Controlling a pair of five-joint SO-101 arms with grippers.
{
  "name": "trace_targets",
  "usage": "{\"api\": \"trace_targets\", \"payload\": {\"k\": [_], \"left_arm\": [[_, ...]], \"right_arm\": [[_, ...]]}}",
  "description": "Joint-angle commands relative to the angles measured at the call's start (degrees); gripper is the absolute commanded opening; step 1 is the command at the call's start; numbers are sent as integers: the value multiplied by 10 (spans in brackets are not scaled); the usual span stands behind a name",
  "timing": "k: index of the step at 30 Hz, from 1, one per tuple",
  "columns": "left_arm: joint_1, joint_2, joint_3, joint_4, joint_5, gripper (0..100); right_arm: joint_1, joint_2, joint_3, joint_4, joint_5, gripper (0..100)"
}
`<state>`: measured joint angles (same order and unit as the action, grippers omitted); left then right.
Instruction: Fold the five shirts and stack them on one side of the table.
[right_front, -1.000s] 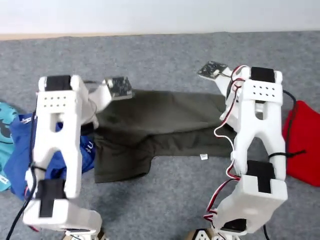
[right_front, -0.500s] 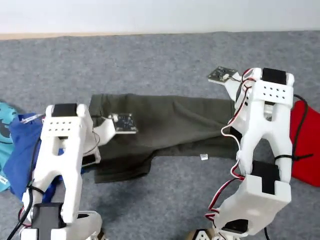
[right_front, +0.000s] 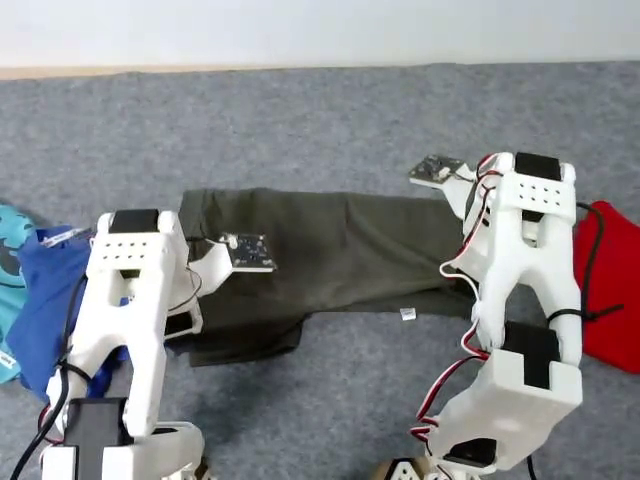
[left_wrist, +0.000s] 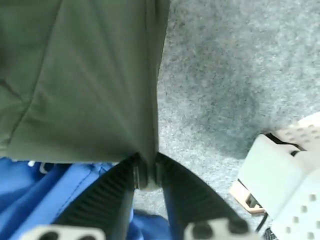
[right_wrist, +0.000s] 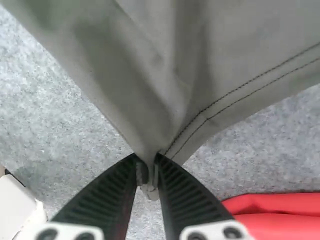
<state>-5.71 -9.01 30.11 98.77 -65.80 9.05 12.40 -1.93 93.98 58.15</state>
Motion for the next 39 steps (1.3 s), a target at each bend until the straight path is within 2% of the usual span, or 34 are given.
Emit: {"api": "trace_targets", "payload": {"k": [1,4,7,16,20,25,31,35,39], "left_arm": [[-3,-1,-3,4,-2,69],[-3,-3,-7,4,4,70],[-1,-3,-26,6,54,103],[1,1,-195,-5,142,130],[1,1,-245,-68,215,130],[2,3,-239,-158,319,130],[4,4,-137,-367,475,129],[31,4,-49,-474,496,83],[40,34,-10,-525,496,59]], "right_arm": [[7,-36,-2,-4,7,46],[8,-38,-4,0,4,150],[8,-38,-5,0,4,225],[5,-55,-97,-3,4,236],[4,-55,-179,0,1,236],[3,-36,-208,-22,-87,235],[-12,91,-190,-159,-185,221],[-17,193,-191,-255,-212,120],[-15,260,-191,-321,-213,52]]}}
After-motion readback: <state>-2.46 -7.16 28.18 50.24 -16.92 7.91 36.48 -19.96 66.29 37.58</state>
